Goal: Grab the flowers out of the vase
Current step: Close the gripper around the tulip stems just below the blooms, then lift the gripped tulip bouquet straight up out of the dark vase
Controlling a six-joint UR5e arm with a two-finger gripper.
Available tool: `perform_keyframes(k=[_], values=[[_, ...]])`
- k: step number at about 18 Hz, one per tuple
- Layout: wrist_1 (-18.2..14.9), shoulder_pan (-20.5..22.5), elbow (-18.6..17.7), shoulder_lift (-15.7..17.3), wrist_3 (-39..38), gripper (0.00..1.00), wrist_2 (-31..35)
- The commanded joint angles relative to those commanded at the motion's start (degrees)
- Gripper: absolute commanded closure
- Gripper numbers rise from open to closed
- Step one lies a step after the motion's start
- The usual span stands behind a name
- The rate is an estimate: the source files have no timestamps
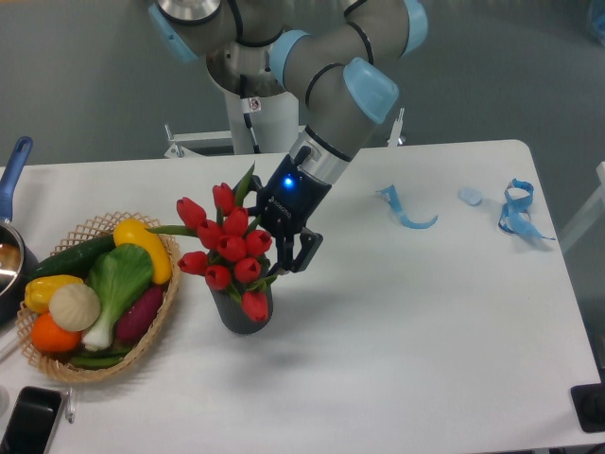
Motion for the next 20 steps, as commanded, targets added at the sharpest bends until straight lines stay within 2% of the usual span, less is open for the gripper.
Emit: perform_keyframes(k=[2,3,4,5,7,12,15,20], values=[[0.00,-0.09,0.00,0.09,-0.09,0.00,0.00],[0.00,-0.09,0.00,0.17,-0.17,0.06,0.00],[0.00,-0.09,0.00,0.26,-0.35,0.20,0.61],[0.00,-0.18,0.00,0.35,-0.35,0.28,1.83],[0.00,-0.61,0.09,0.35,-0.44,0.31,2.99],[0.00,-0.70,0.09,0.44,-0.44,0.57,2.99],[0.00,-0.70,0.18,0.61,-0.44,0.63,2.99],[-0.09,-0.62,0.09,0.97,-0.61,0.64,2.81]])
